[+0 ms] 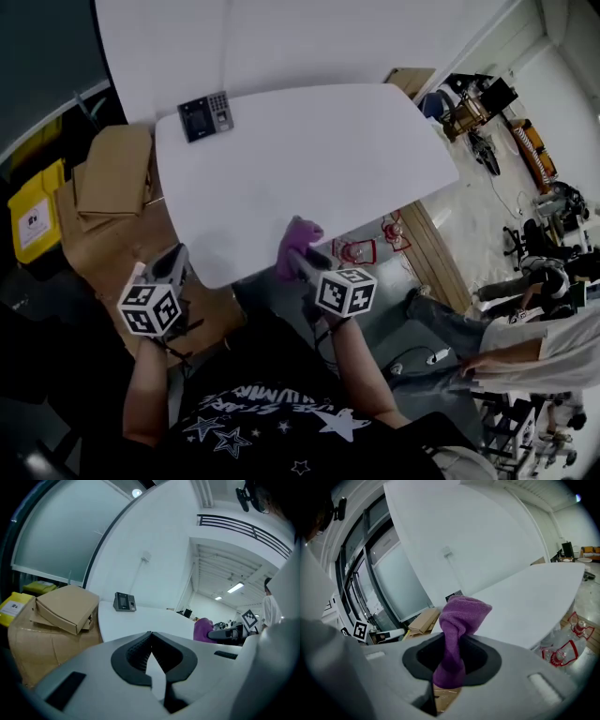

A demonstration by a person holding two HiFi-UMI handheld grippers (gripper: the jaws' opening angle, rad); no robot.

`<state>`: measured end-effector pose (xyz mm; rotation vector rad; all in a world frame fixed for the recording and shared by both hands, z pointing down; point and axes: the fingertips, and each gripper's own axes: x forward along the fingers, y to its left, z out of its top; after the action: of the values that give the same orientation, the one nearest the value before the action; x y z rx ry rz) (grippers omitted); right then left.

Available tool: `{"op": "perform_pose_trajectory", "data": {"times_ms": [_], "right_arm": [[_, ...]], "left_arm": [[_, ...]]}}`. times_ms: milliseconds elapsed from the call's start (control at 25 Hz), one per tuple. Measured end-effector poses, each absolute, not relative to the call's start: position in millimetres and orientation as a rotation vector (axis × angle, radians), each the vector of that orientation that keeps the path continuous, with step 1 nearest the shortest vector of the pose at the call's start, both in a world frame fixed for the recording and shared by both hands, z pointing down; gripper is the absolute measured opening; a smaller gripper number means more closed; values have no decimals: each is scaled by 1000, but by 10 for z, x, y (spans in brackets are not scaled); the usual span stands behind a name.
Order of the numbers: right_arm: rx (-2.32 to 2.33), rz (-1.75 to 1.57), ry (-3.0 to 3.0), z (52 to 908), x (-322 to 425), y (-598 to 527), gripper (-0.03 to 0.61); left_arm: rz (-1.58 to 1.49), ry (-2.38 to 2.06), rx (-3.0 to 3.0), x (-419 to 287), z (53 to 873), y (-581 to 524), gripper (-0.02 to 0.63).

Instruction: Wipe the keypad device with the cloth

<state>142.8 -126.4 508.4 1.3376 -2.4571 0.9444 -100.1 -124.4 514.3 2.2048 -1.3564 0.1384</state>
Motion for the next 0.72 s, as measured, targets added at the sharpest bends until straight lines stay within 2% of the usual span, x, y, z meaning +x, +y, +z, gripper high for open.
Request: {"op": "perform_pose_trajectory", "data": {"times_ms": [400,720], "right_arm": [[1196,897,-2521,5003,1236,-1868,92],[1038,807,-2543,4993,1029,-2781,92]], "left_arm": [[132,-1452,2132,-1170,5140,-1404,6],[155,-1535,2101,-1158,5060,-2024,6]]}}
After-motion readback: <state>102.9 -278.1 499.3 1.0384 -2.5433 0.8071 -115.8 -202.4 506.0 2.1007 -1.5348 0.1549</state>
